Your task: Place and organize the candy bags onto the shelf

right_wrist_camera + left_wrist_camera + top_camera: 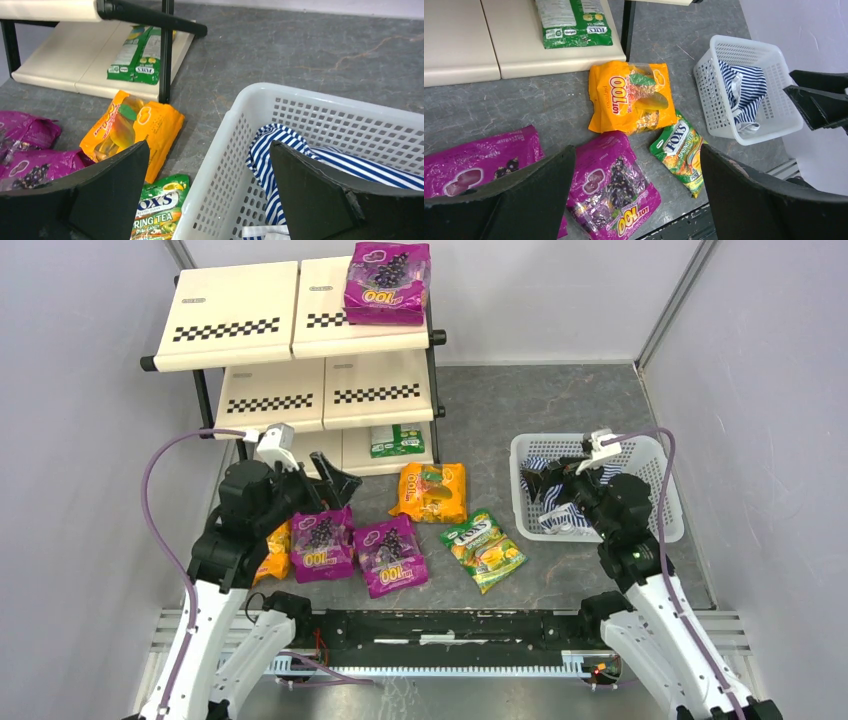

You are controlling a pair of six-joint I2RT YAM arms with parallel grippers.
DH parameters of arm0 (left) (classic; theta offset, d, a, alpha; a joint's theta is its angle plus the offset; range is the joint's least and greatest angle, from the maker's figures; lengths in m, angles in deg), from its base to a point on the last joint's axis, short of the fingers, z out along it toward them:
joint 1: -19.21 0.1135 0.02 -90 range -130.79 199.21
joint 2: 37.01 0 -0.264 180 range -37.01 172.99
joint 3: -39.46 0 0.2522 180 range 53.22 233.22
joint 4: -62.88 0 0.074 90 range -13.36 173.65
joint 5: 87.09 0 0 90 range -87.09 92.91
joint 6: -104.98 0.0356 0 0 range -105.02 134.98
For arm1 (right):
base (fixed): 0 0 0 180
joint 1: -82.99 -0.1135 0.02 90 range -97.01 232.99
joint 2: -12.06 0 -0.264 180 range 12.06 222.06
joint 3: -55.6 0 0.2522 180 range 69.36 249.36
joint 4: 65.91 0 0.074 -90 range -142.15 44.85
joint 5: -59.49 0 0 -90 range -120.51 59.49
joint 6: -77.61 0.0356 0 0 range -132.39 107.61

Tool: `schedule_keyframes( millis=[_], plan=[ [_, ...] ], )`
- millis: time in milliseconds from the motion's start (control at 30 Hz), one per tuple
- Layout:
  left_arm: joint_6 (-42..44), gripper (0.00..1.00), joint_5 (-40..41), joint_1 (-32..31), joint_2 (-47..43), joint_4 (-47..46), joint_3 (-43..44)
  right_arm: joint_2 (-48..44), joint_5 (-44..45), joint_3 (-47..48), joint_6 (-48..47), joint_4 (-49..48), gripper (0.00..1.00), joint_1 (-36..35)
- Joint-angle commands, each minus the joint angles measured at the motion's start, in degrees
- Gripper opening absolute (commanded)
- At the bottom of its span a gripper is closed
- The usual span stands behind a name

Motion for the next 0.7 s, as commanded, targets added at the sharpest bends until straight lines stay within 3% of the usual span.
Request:
schedule_keyframes(
  millis=[0,167,467,667],
  plan=[
    [-0.4,1.00,-1.6,0.3,-2.2,-0.8,-2.0,3.2,-5.3,-0.7,0.8,-2.7,0.98,-0.3],
    [-0.2,1.00,-1.5,0.3,-3.0,-0.9,-5.3,9.4,-19.2,-3.1,4.2,-11.5,0.98,-2.9],
    [-0.4,1.00,-0.5,0.2,-3.2,-0.9,-6.1,27.1,-9.5,-1.4,9.1,-16.6,0.98,-27.8],
    [-0.7,1.00,0.0,0.2,-3.7,-0.9,-6.3,36.9,-6.4,-3.0,15.6,-23.8,0.98,-36.1]
  ],
)
